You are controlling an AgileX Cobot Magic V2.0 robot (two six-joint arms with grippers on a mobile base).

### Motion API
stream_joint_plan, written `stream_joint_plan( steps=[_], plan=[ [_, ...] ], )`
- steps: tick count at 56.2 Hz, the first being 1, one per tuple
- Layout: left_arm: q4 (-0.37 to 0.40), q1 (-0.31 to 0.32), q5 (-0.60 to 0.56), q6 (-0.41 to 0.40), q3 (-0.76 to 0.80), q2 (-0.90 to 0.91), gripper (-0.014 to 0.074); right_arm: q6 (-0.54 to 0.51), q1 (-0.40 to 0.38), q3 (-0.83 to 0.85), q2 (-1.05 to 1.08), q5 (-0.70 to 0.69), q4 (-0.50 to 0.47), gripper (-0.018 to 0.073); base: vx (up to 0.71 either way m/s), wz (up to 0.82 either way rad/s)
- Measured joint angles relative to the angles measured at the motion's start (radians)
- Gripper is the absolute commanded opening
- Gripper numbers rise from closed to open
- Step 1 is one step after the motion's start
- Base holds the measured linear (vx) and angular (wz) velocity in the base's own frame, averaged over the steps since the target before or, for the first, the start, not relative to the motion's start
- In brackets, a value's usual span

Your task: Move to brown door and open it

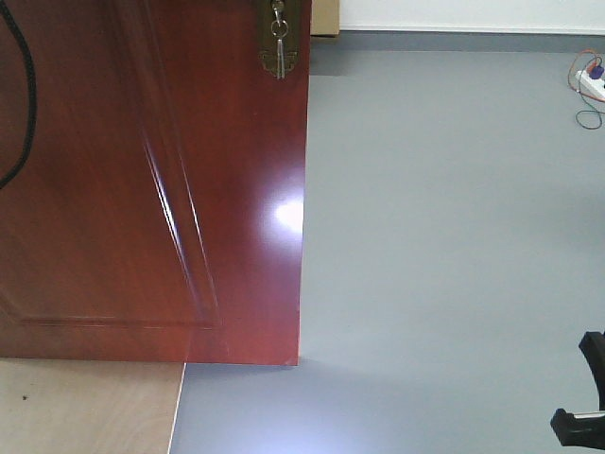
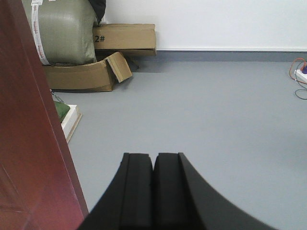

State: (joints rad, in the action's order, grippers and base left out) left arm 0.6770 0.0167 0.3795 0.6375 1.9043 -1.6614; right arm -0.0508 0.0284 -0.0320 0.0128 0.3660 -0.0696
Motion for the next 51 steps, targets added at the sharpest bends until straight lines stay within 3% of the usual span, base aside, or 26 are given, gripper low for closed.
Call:
stream_joint_plan(
  steps=[6, 12, 16, 21, 30, 39, 45, 51],
  plan=[
    [-0.156, 0.000, -0.014, -0.175, 0.000, 0.006, -0.0006, 0.000, 0.000, 0.000, 0.000, 0.000, 0.000, 0.0000, 0.00, 0.00],
    [-0.347, 0.000, -0.030, -0.426, 0.000, 0.017, -0.0006, 0.000, 0.000, 0.000, 0.000, 0.000, 0.000, 0.0000, 0.00, 0.00],
    [-0.469, 0.000, -0.031, -0.545, 0.000, 0.024, -0.0006, 0.000, 0.000, 0.000, 0.000, 0.000, 0.000, 0.0000, 0.00, 0.00],
    [-0.589, 0.001, -0.034, -0.638, 0.000, 0.037, -0.0006, 0.000, 0.000, 0.000, 0.000, 0.000, 0.000, 0.0000, 0.00, 0.00],
    [-0.656, 0.013, -0.016, -0.650, 0.000, 0.070, -0.0006, 0.000, 0.000, 0.000, 0.000, 0.000, 0.000, 0.0000, 0.00, 0.00],
    [-0.666, 0.036, 0.107, -0.543, -0.035, 0.142, -0.0006, 0.000, 0.000, 0.000, 0.000, 0.000, 0.000, 0.0000, 0.00, 0.00],
    [-0.666, 0.058, 0.132, -0.486, -0.133, 0.246, -0.0006, 0.000, 0.000, 0.000, 0.000, 0.000, 0.000, 0.0000, 0.00, 0.00],
    [-0.655, 0.066, 0.049, -0.476, -0.338, 0.396, -0.0006, 0.000, 0.000, 0.000, 0.000, 0.000, 0.000, 0.0000, 0.00, 0.00]
  ],
)
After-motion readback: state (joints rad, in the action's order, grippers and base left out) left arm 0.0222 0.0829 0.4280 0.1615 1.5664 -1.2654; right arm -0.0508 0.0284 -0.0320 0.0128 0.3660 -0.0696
